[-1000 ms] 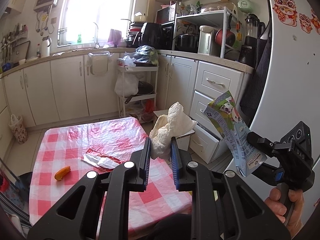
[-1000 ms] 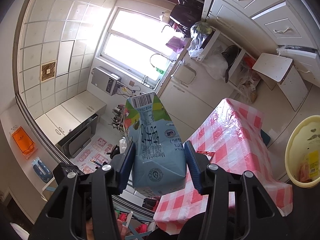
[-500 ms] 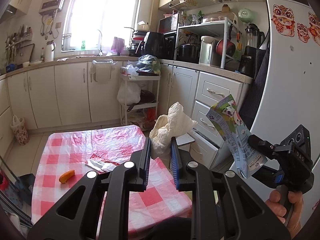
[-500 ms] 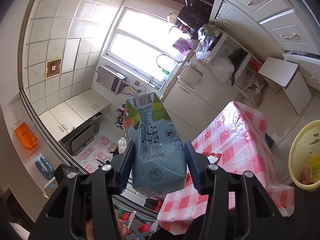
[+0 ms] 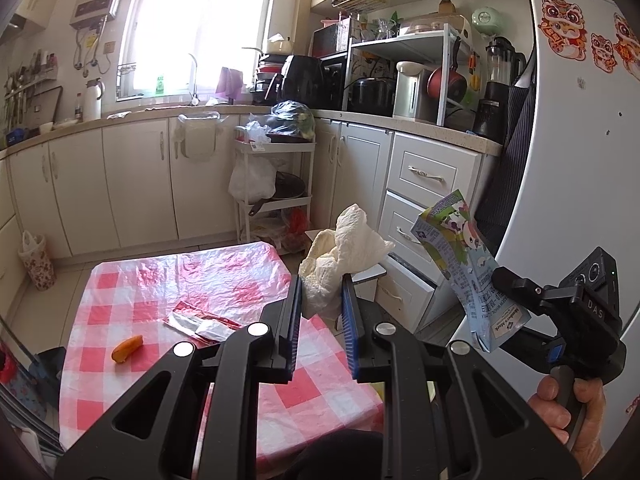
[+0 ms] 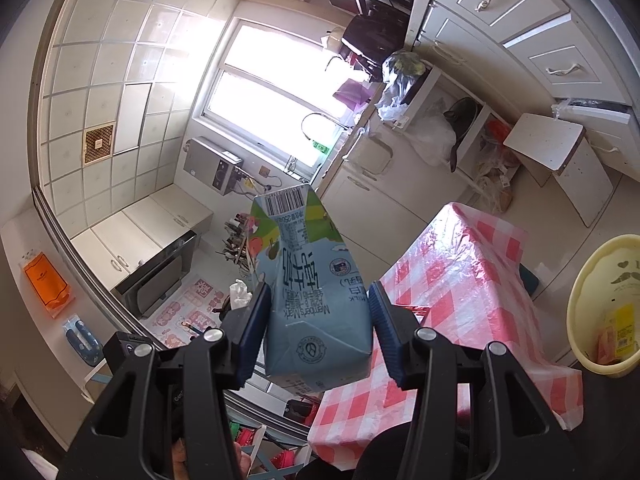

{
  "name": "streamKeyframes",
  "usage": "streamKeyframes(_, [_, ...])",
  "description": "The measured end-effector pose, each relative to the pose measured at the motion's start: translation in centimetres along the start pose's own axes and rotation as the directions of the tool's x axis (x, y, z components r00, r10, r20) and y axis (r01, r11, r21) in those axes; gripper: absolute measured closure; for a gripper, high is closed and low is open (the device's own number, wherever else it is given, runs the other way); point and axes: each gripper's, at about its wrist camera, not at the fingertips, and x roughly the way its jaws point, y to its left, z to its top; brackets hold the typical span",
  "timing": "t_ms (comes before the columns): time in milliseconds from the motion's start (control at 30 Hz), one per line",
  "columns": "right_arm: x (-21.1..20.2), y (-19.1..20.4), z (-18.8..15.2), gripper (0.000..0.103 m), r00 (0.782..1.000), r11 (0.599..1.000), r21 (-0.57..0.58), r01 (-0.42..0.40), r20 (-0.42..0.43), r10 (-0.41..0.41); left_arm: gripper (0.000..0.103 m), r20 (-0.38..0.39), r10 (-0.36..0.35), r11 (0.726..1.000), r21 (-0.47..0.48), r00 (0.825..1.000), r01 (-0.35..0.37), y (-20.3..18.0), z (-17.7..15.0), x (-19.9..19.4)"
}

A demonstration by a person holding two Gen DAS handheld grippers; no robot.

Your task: Collect trash

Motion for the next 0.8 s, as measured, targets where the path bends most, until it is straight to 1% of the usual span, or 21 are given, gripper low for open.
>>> streamKeyframes(133, [-0.4,-1.5,-0.2,0.053,0.999,0.999,0.026,0.038,0.009,-0.038,0.085,-0.034,-0.019,1.0,0.008,0.999,0.019,-0.7,-0.3,1.4])
streamKeyframes(233, [-0.8,-3.6,-0.1,0.053,0.996,0.994,0.065,0.09,0.019,-0.091,0.085,-0.103,-0.06,0.998,0.001,0.993,0.06,-1.5,-0.9,3.7])
streamKeyframes(300, [-1.2,-5.3,-0.2,0.053,0.991,0.987,0.097,0.13,0.024,-0.133,0.085,-0.161,-0.092,0.996,-0.013,0.983,0.091,-2.1,-1.5,5.5])
streamKeyframes(333, [-1.3,-6.0,-0.2,0.053,0.988,0.982,0.108,0.152,0.025,-0.155,0.085,-0.201,-0.116,0.993,-0.029,0.973,0.113,-2.5,-1.8,6.8])
streamKeyframes(367, [-1.5,-6.9,-0.3,0.053,0.982,0.977,0.115,0.181,0.025,-0.185,0.085,-0.224,-0.129,0.992,-0.037,0.966,0.124,-3.0,-2.2,7.7])
streamKeyframes(467, [-2.0,-9.5,-0.5,0.053,0.968,0.956,0.157,0.246,0.016,-0.252,0.085,-0.319,-0.17,0.985,-0.047,0.932,0.164,-4.9,-3.2,11.1])
streamKeyframes(533, [-2.3,-11.2,-0.8,0.053,0.952,0.938,0.175,0.3,0.01,-0.306,0.085,-0.386,-0.193,0.981,-0.054,0.902,0.187,-6.3,-4.0,13.5])
streamKeyframes(600, [-2.4,-12.8,-1.0,0.053,0.934,0.917,0.189,0.351,-0.002,-0.358,0.085,-0.471,-0.211,0.977,-0.064,0.857,0.206,-7.7,-4.8,16.4])
streamKeyframes(633, [-2.4,-13.6,-1.0,0.053,0.926,0.907,0.197,0.372,-0.009,-0.378,0.085,-0.5,-0.212,0.976,-0.074,0.84,0.203,-8.1,-5.2,17.5])
streamKeyframes(700, [-2.3,-15.1,-1.0,0.053,0.907,0.886,0.201,0.417,-0.023,-0.421,0.084,-0.557,-0.224,0.974,-0.088,0.8,0.211,-9.2,-5.8,20.1])
streamKeyframes(733, [-2.1,-16.0,-1.0,0.053,0.897,0.875,0.206,0.438,-0.033,-0.441,0.084,-0.58,-0.221,0.974,-0.088,0.784,0.209,-9.9,-6.1,21.6])
streamKeyframes(767, [-1.9,-16.8,-0.9,0.053,0.888,0.865,0.211,0.455,-0.042,-0.457,0.083,-0.607,-0.215,0.975,-0.085,0.765,0.207,-10.5,-6.4,23.1])
streamKeyframes(800, [-1.6,-17.8,-0.8,0.053,0.874,0.85,0.211,0.482,-0.056,-0.482,0.08,-0.631,-0.215,0.974,-0.084,0.746,0.21,-11.0,-6.7,24.3])
